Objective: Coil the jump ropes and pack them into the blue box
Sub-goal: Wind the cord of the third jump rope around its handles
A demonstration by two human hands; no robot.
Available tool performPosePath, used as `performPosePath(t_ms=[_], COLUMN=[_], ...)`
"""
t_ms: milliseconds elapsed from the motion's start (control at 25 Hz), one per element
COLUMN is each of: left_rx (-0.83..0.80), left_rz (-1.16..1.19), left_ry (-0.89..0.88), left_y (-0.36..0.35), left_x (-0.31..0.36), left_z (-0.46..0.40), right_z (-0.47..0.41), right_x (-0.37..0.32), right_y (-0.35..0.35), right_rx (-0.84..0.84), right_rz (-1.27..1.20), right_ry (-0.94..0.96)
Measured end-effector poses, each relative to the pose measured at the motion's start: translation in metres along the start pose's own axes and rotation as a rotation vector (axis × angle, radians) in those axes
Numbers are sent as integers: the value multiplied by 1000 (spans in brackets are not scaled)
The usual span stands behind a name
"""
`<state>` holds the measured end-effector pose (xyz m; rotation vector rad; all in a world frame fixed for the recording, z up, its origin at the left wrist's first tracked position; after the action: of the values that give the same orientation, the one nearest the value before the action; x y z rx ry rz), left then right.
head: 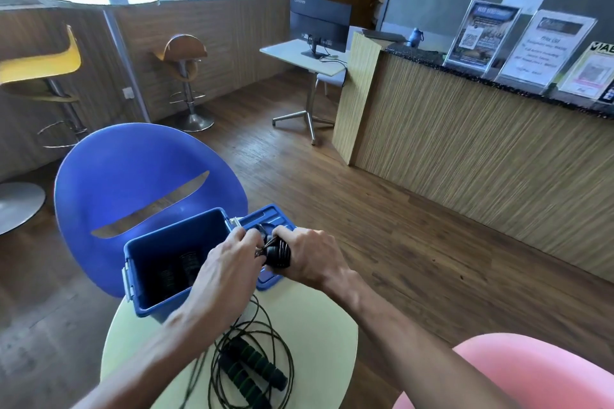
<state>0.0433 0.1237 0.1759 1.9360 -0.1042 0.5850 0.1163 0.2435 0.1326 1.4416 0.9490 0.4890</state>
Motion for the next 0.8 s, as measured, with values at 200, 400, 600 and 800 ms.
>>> performPosePath(t_ms=[200, 400, 600, 800], left_rx=[-377, -332, -288, -154], left_rz=[581, 869, 1098, 434], left_ry=[271, 205, 341, 175], left_y=[-46, -42, -51, -27], left_x=[-3, -21, -39, -37], left_z=[28, 19, 21, -2], right_z=[-10, -14, -18, -19], right_x=[14, 19, 14, 20], right_y=[12, 10, 4, -7], right_rx=[114, 76, 72, 20], right_rz=[5, 14, 39, 70], right_ry=[-53, -80, -58, -120])
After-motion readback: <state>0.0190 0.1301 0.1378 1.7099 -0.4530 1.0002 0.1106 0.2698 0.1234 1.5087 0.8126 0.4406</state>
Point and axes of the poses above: each hand's wrist, its own z-axis away from the middle knuckle, its own y-axis out of the back of the hand, x = y × z, the point moved 6 cm from there along -z, towards the middle knuckle, and after that the axes turned 10 degrees about -y, right-handed, at the moved point
